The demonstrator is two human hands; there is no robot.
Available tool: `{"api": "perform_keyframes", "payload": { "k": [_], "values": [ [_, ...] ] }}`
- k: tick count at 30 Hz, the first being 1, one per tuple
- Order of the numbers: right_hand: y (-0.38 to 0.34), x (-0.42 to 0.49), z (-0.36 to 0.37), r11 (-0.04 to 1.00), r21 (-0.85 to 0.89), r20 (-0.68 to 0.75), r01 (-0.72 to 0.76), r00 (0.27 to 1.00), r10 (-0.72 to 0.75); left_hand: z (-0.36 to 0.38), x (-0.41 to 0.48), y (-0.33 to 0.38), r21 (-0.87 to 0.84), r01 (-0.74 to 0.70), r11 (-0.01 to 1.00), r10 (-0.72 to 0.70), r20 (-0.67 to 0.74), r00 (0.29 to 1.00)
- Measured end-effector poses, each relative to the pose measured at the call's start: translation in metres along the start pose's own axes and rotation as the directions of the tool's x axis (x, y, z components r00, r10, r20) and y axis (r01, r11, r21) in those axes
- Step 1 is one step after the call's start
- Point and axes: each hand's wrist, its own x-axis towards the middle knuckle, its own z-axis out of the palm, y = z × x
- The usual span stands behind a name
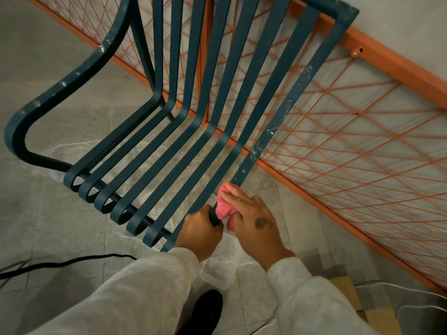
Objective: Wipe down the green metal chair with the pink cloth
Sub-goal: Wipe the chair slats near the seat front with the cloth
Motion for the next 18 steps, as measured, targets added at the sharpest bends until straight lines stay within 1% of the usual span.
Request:
{"api": "perform_keyframes", "payload": {
  "k": [2, 4, 5, 6, 8, 9, 11, 13, 14, 16, 17, 18],
  "values": [
    [-0.005, -0.007, 0.003, 0.996, 0.082, 0.067, 0.042, 0.997, -0.047, -0.001, 0.001, 0.000, 0.010, -0.049, 0.999, 0.048, 0.014, 0.999],
    [-0.003, -0.013, -0.001, 0.981, 0.167, 0.118, 0.095, 0.986, -0.116, -0.002, 0.001, 0.000, 0.067, -0.104, 0.992, 0.102, 0.037, 0.994],
    [0.000, -0.013, -0.006, 0.978, 0.184, 0.131, 0.102, 0.983, -0.127, -0.001, 0.001, -0.001, 0.087, -0.105, 0.991, 0.102, 0.043, 0.994],
    [0.003, -0.012, -0.012, 0.978, 0.183, 0.130, 0.097, 0.984, -0.122, -0.001, 0.001, -0.001, 0.075, -0.074, 0.994, 0.072, 0.035, 0.997],
    [0.008, -0.005, -0.019, 0.987, 0.145, 0.074, 0.072, 0.994, -0.083, -0.001, 0.000, 0.000, 0.013, 0.023, 1.000, -0.023, 0.017, 1.000],
    [0.009, -0.001, -0.020, 0.990, 0.132, 0.030, 0.053, 0.998, -0.057, 0.000, 0.000, 0.001, 0.009, 0.048, 0.999, -0.048, 0.004, 0.999],
    [0.004, 0.003, -0.016, 0.993, 0.117, -0.021, 0.006, 1.000, -0.003, 0.000, 0.000, 0.001, -0.001, 0.048, 0.999, -0.048, -0.004, 0.999],
    [-0.004, -0.002, -0.008, 0.994, 0.107, 0.011, 0.000, 1.000, -0.001, -0.002, -0.001, 0.003, -0.013, 0.016, 1.000, -0.016, 0.009, 1.000],
    [-0.007, -0.006, -0.003, 0.993, 0.113, 0.047, 0.029, 0.998, -0.035, -0.002, -0.001, 0.003, -0.002, -0.017, 1.000, 0.017, 0.020, 1.000],
    [-0.007, -0.012, 0.001, 0.984, 0.153, 0.109, 0.093, 0.988, -0.111, -0.003, 0.000, 0.002, 0.095, -0.115, 0.989, 0.112, 0.040, 0.993],
    [-0.004, -0.012, -0.001, 0.979, 0.174, 0.120, 0.109, 0.984, -0.131, -0.003, 0.000, 0.003, 0.126, -0.132, 0.983, 0.128, 0.038, 0.991],
    [0.000, -0.009, -0.004, 0.977, 0.180, 0.122, 0.111, 0.983, -0.134, -0.002, 0.000, 0.002, 0.130, -0.120, 0.984, 0.118, 0.023, 0.993]
  ]
}}
